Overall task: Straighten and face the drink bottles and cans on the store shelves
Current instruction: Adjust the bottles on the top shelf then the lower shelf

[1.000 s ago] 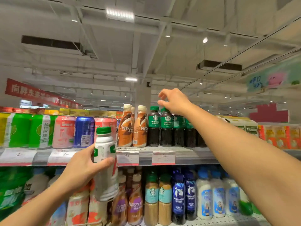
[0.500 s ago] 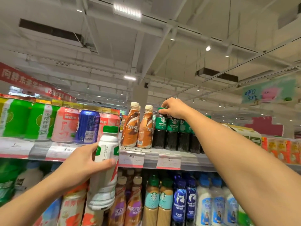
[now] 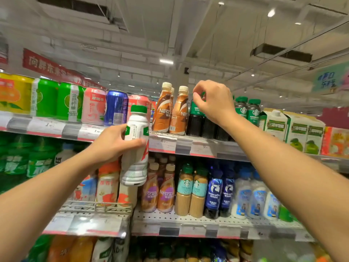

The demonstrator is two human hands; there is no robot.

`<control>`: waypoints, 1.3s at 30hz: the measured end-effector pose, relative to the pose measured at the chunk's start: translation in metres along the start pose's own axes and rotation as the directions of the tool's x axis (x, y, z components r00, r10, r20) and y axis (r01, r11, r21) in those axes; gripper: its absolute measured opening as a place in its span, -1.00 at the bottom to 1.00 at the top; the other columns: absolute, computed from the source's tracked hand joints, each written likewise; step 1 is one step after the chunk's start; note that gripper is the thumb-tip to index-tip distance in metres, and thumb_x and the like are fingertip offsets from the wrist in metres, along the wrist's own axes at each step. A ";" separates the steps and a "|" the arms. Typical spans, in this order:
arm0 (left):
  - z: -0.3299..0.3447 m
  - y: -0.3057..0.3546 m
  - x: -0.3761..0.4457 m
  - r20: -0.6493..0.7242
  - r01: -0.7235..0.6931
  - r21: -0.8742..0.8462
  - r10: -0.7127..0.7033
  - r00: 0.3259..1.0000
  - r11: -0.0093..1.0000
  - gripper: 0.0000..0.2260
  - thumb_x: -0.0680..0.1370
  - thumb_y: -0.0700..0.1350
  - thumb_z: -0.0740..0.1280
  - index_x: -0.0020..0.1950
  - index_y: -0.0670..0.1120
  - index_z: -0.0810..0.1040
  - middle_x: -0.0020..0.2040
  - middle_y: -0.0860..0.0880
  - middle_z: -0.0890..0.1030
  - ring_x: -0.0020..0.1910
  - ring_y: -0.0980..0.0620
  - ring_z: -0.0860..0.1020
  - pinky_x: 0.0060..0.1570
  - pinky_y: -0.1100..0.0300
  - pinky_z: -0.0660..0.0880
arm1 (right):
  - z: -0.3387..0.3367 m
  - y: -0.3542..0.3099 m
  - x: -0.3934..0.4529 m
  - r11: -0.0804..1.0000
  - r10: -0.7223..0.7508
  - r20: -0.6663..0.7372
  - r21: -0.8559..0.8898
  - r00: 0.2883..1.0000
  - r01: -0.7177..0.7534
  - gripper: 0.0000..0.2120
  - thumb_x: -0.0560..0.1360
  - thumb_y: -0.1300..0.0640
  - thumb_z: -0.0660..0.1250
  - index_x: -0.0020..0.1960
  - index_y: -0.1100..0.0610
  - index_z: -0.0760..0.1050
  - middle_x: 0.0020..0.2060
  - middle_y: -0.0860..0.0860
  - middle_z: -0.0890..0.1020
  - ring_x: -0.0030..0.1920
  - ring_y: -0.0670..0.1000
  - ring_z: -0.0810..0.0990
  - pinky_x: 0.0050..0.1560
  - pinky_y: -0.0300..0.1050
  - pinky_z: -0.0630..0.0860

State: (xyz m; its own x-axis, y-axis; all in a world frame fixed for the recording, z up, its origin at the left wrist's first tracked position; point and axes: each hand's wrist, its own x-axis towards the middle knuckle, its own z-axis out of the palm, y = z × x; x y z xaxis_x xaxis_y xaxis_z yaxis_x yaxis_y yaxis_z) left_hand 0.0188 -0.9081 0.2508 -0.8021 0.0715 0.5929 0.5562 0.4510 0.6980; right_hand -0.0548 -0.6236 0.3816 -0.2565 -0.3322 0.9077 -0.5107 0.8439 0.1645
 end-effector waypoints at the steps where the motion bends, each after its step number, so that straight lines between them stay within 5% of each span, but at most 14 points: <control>1: 0.001 0.003 -0.002 -0.004 0.005 0.009 -0.005 1.000 1.000 -0.62 0.36 0.20 0.49 0.07 0.02 0.62 -0.09 0.11 0.73 -0.11 0.13 0.70 -0.09 0.10 0.63 | -0.002 -0.012 -0.010 1.000 -0.013 0.037 0.023 0.999 0.012 -0.79 0.53 -0.08 0.28 -0.04 0.02 0.61 -0.14 -0.06 0.68 -0.15 0.05 0.62 -0.09 0.06 0.59; 4: 0.007 0.010 -0.012 -0.038 -0.009 0.118 0.014 0.999 0.993 -0.73 0.44 0.12 0.51 0.06 0.06 0.61 -0.11 0.11 0.71 -0.12 0.22 0.67 -0.14 0.20 0.58 | -0.007 -0.046 -0.041 0.973 0.021 0.264 0.217 0.964 -0.081 -0.73 0.54 -0.19 0.35 -0.02 0.00 0.65 -0.14 -0.08 0.70 -0.18 -0.05 0.66 -0.07 0.02 0.62; 8: 0.023 0.009 -0.042 -0.068 -0.086 0.295 0.111 0.991 0.952 -0.74 0.45 0.13 0.53 0.08 0.13 0.60 -0.10 0.18 0.67 -0.11 0.30 0.61 -0.19 0.37 0.51 | -0.012 -0.085 -0.083 0.802 0.043 0.487 0.504 0.872 -0.321 -0.56 0.48 -0.31 0.41 0.15 0.02 0.62 -0.01 -0.05 0.70 -0.32 -0.01 0.72 -0.24 0.02 0.66; 13: 0.048 0.005 -0.082 -0.063 -0.118 0.475 0.168 0.984 0.872 -0.55 0.38 0.25 0.46 0.15 0.04 0.61 -0.10 0.13 0.64 -0.08 0.10 0.55 0.01 0.12 0.40 | -0.007 -0.121 -0.126 0.657 -0.069 0.609 0.624 0.790 -0.424 -0.49 0.39 -0.26 0.52 0.24 -0.06 0.56 -0.01 -0.04 0.72 -0.24 0.10 0.74 -0.23 0.15 0.68; 18: 0.068 -0.017 -0.114 -0.069 -0.036 0.528 0.085 0.994 0.849 -0.48 0.30 0.38 0.35 0.00 0.00 0.58 -0.15 0.04 0.66 -0.10 -0.01 0.59 -0.07 0.07 0.47 | 0.018 -0.135 -0.164 0.725 -0.032 0.594 0.568 0.804 -0.390 -0.55 0.30 -0.26 0.57 0.07 -0.06 0.60 -0.06 -0.10 0.71 -0.04 -0.07 0.68 0.07 0.09 0.61; 24: 0.069 -0.073 -0.165 0.106 0.090 0.488 -0.161 0.981 0.868 -0.31 0.33 0.45 0.40 0.35 0.15 0.43 0.21 0.13 0.64 0.19 0.09 0.58 0.11 0.07 0.53 | 0.046 -0.157 -0.226 0.799 -0.033 0.631 0.483 0.775 -0.359 -0.54 0.31 -0.24 0.57 0.08 -0.05 0.57 -0.04 -0.12 0.68 -0.06 -0.08 0.62 -0.05 -0.06 0.51; 28: 0.039 -0.125 -0.192 0.053 -0.005 0.719 -0.047 0.998 0.695 -0.43 0.49 0.38 0.30 0.37 0.06 0.48 0.39 0.07 0.53 0.38 0.03 0.45 0.33 0.05 0.43 | 0.077 -0.173 -0.272 0.785 -0.061 0.732 0.455 0.679 -0.420 -0.41 0.29 -0.26 0.57 0.22 -0.04 0.55 0.10 -0.13 0.67 0.08 -0.08 0.61 0.12 -0.03 0.54; 34: 0.012 -0.183 -0.199 0.007 -0.004 0.820 -0.004 1.000 0.572 -0.52 0.57 0.09 0.37 0.46 0.00 0.44 0.50 -0.04 0.44 0.48 -0.10 0.37 0.46 -0.09 0.33 | 0.132 -0.204 -0.339 0.838 -0.061 0.848 0.330 0.526 -0.435 -0.51 0.33 -0.18 0.59 0.10 -0.08 0.41 -0.02 -0.09 0.65 -0.02 -0.01 0.60 -0.07 -0.08 0.48; 39: 0.011 -0.224 -0.213 0.053 -0.016 0.811 -0.046 0.998 0.585 -0.49 0.59 0.05 0.34 0.53 0.03 0.36 0.57 -0.02 0.33 0.54 -0.08 0.29 0.50 -0.10 0.22 | 0.170 -0.220 -0.363 0.863 0.030 0.846 0.247 0.533 -0.440 -0.47 0.44 -0.11 0.54 0.29 0.00 0.40 0.08 -0.01 0.68 0.05 0.05 0.64 0.04 -0.06 0.53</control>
State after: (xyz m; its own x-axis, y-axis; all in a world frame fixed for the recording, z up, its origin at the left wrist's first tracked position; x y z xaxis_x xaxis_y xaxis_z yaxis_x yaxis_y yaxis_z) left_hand 0.0629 -1.0143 -0.0367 -0.8372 0.0974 0.5382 0.1614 0.9842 0.0730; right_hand 0.0116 -0.7607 -0.0492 -0.8458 -0.5084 0.1618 -0.5307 0.7706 -0.3528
